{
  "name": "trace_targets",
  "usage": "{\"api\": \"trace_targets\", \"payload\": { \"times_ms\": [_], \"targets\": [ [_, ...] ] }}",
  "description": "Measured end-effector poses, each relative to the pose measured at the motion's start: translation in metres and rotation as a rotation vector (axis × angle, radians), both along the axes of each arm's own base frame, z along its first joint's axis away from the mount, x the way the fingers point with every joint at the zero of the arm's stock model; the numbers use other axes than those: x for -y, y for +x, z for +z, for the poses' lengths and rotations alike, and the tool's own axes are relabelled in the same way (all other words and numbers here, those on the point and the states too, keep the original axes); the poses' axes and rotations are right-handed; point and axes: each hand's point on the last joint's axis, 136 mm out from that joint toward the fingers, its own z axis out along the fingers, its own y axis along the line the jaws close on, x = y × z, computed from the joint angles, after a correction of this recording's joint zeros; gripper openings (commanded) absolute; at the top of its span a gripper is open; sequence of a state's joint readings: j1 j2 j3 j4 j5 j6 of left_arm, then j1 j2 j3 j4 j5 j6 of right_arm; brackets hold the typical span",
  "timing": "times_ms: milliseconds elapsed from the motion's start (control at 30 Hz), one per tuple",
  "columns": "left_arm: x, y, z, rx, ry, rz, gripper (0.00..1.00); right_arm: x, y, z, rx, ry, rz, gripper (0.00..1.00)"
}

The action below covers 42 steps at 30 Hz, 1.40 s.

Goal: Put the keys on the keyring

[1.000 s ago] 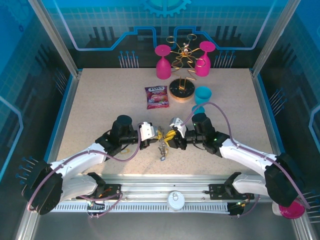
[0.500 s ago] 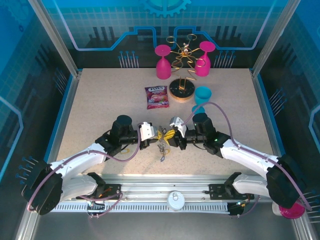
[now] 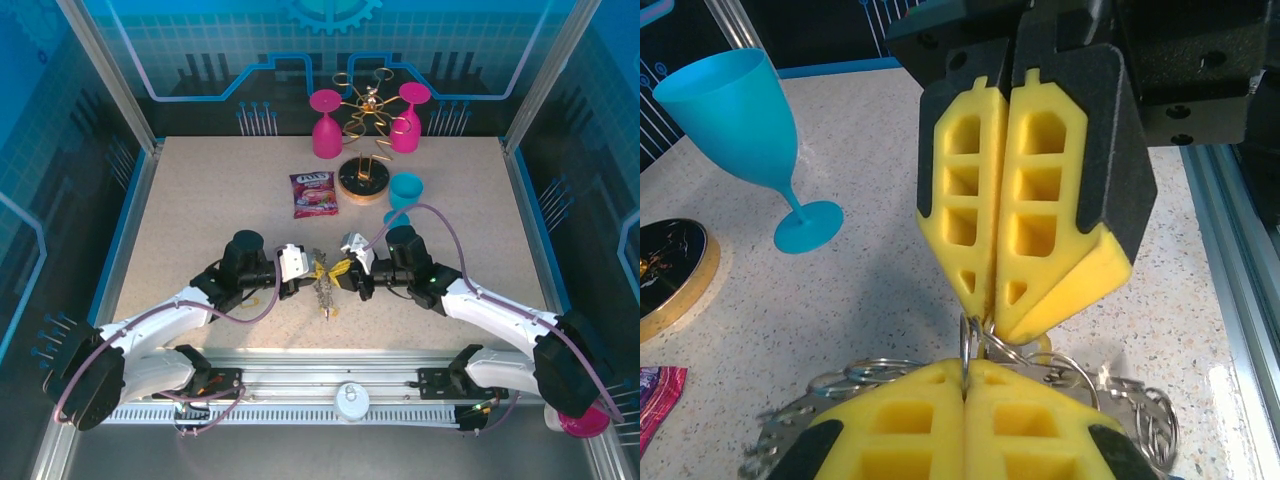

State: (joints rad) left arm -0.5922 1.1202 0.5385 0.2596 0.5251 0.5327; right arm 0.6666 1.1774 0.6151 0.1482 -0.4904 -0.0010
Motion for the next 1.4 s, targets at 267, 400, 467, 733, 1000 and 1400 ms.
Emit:
{"api": "trace_targets", "payload": {
  "times_ms": [267, 400, 467, 733, 1000, 1400],
  "targets": [
    [0.001, -0.003, 0.001, -0.005, -0.006, -0.014, 0.0, 0.002, -0.001, -0.008, -0.025, -0.027, -0.009, 0.0],
    [0.001, -0.003, 0.0, -0.006, -0.005, -0.014, 0.0, 0.003, -0.001, -0.009, -0.027, -0.031, -0.008, 0.05],
    [0.001, -0.003, 0.0, -0.006, -0.006, -0.013, 0.0, 0.003, -0.001, -0.008, -0.03, -0.032, -0.009, 0.16],
    [0.002, -0.003, 0.003, 0.002, -0.015, -0.02, 0.0, 0.002, 0.001, 0.01, 0.047, 0.044, 0.003, 0.29],
    [0.002, -0.003, 0.003, 0.0, -0.018, -0.02, 0.0, -0.007, 0.0, 0.017, 0.175, 0.105, 0.082, 0.24],
    [0.002, -0.004, 0.002, -0.009, -0.018, -0.024, 0.0, -0.01, 0.0, 0.014, 0.249, 0.096, 0.131, 0.03]
  ]
}}
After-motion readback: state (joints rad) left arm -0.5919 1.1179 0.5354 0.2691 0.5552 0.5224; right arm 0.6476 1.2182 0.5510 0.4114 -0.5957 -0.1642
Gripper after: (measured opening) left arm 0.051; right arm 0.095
